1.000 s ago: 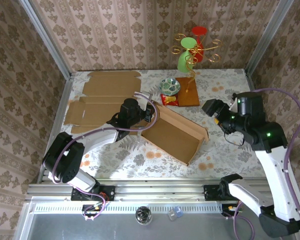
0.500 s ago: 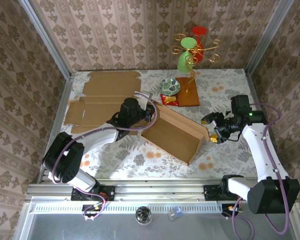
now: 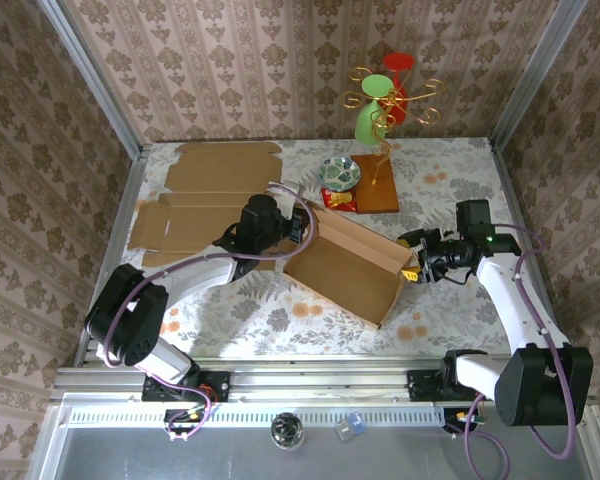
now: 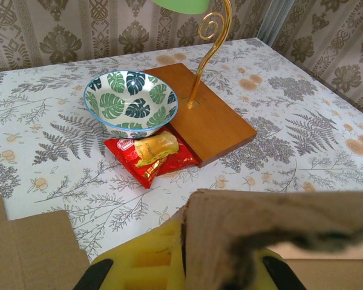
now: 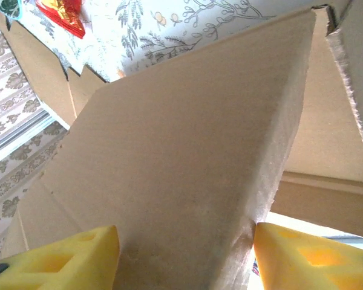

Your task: Fold the paper box

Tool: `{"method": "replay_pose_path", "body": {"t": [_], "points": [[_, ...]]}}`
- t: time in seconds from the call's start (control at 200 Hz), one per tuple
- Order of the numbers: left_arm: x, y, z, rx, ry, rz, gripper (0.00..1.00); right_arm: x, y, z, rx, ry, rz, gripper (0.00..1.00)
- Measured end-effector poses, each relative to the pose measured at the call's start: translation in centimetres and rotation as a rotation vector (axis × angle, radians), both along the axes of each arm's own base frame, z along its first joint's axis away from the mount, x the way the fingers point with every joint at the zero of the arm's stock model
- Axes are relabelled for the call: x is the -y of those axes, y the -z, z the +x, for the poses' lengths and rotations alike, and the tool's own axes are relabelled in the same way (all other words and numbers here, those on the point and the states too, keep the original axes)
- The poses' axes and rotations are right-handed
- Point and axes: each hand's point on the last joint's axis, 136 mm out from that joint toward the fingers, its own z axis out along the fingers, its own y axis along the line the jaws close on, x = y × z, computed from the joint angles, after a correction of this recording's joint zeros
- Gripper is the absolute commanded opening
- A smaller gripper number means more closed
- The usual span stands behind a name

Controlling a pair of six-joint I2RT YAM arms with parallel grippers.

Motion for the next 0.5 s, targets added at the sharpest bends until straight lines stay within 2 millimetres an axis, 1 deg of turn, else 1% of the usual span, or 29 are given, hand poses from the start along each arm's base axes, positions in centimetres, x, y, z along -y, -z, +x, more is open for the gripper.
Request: {"method": "replay_pose_path", "body": {"t": [0.195, 0.37, 0.5], "points": [[0.0, 0.0, 0.0, -0.007, 0.0, -0.008, 0.0, 0.0, 0.6, 0.3, -0.014, -0.007, -0.004, 0.53], [0.1, 0.2, -0.3, -0.025, 0.003, -0.03, 0.1, 0.0, 0.7, 0.3, 0.021, -0.049, -0.036, 0.47], [-0.2, 1.4, -1.1, -0.07, 0.006, -0.036, 0.12, 0.0, 1.1, -0.1, 0.048, -0.087, -0.083, 0.47]]}}
